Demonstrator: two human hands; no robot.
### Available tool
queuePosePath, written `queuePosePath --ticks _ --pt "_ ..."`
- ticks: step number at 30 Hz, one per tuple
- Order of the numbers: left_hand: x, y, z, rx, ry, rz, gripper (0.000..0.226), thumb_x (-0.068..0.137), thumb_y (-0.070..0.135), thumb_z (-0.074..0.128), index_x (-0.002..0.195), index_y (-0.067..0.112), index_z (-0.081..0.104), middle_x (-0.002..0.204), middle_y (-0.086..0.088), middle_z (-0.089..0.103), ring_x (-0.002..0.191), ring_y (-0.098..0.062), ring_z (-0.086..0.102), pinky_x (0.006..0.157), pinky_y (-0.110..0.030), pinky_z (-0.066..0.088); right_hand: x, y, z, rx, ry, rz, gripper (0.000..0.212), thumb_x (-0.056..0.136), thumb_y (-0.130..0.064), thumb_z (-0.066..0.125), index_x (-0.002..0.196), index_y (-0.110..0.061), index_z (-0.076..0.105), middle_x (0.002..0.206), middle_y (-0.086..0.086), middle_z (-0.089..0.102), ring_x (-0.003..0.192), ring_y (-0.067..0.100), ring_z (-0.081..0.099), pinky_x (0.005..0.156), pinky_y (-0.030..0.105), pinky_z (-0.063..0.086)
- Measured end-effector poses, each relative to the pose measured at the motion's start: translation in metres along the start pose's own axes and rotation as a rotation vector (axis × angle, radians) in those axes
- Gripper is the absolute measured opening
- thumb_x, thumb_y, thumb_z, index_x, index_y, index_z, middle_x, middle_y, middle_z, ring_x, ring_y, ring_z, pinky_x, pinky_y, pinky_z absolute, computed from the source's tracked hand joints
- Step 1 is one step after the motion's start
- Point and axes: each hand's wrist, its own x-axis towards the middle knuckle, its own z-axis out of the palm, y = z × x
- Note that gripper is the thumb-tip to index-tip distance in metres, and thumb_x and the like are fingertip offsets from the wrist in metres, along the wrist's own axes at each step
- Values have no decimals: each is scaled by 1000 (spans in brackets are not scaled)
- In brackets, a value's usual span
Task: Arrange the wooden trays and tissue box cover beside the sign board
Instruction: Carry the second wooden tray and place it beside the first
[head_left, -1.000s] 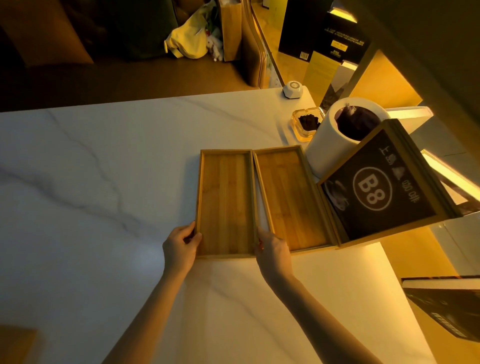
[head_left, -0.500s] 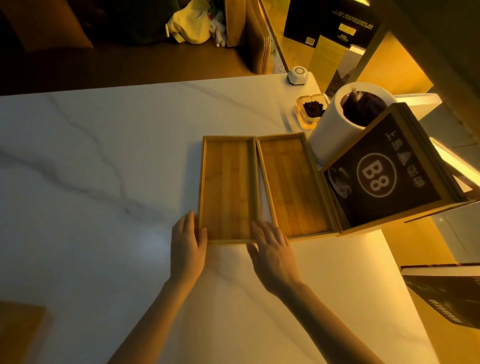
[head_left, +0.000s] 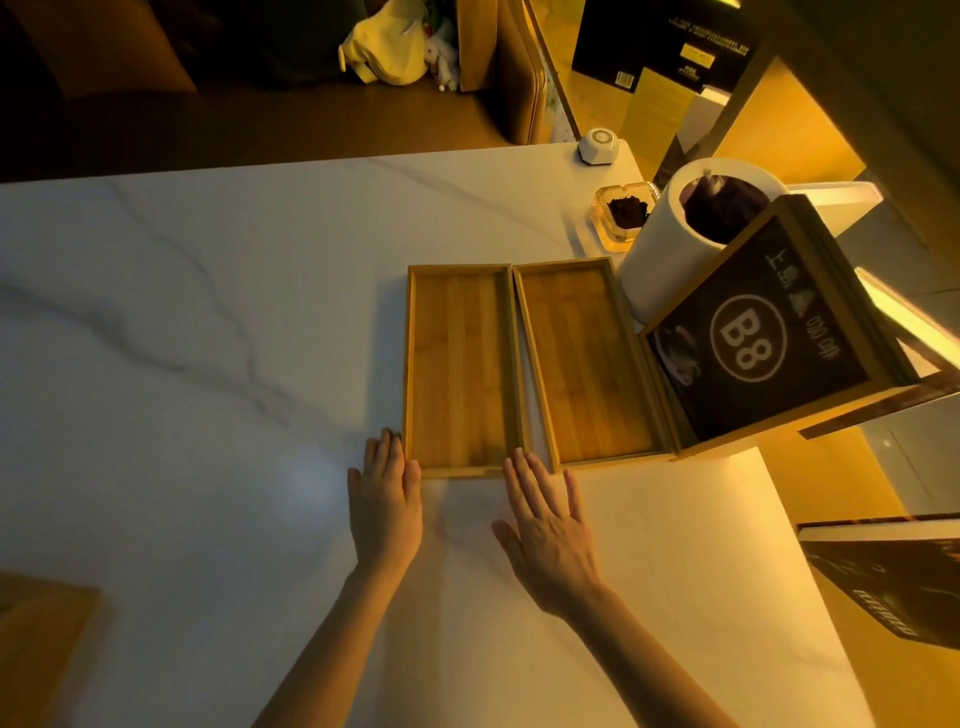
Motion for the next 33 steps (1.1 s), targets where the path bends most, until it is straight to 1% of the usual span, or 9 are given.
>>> queuePosePath --ticks 3,6,8,12,16,20,24,27,33 --pt "-3 2 3 67 -7 26 64 86 41 12 130 2 36 141 -18 41 135 -33 30 108 -56 25 -2 7 0 -17 9 -3 59 92 -50 10 137 -16 29 142 3 32 131 20 32 107 38 4" --pt "-5 6 6 116 -27 34 64 85 40 10 130 1 36 141 -19 41 134 -35 31 107 -57 27 -2 14 -1 -17 14 -7 59 92 -50 8 137 -17 28 142 3 32 131 21 33 107 37 4" --pt "-7 9 7 126 -37 28 60 88 39 14 132 2 33 142 -18 39 135 -34 29 108 -55 25 -1 19 -1 -15 10 -13 60 93 -50 7 138 -17 27 143 3 32 132 22 32 107 36 3" --pt "-10 13 10 121 -55 26 47 94 28 27 135 5 27 147 -15 32 138 -30 22 112 -51 18 0 25 1 1 12 -28 59 92 -51 7 139 -18 22 144 4 30 133 22 29 108 35 1" --pt "-11 13 10 117 -63 31 48 94 29 26 136 5 26 148 -14 30 139 -29 20 113 -49 16 0 29 2 0 12 -44 58 92 -51 11 140 -19 19 145 3 27 134 22 25 108 35 -1" --pt "-11 15 11 98 -42 28 55 89 33 21 132 2 32 143 -18 37 136 -32 28 110 -53 23 0 31 1 -22 7 -42 58 92 -50 11 140 -19 21 145 3 28 134 21 25 108 35 0" --pt "-12 14 13 60 -42 21 56 88 35 22 132 2 33 143 -19 38 135 -33 29 109 -53 24 0 32 -1 -35 -7 -48 59 93 -49 7 139 -18 28 144 3 29 133 22 28 108 35 1" --pt "-12 14 13 41 -30 18 64 86 42 14 131 1 34 141 -20 39 134 -34 31 108 -53 26 0 34 -1 -44 -25 -56 59 93 -48 6 139 -18 29 144 2 29 133 21 27 108 34 0" --pt "-12 13 13 20 -49 25 68 83 45 10 133 3 31 144 -18 36 136 -32 27 110 -52 22 -1 34 -5 -39 -54 -51 58 94 -47 6 138 -17 29 144 3 29 132 22 30 109 32 -1"
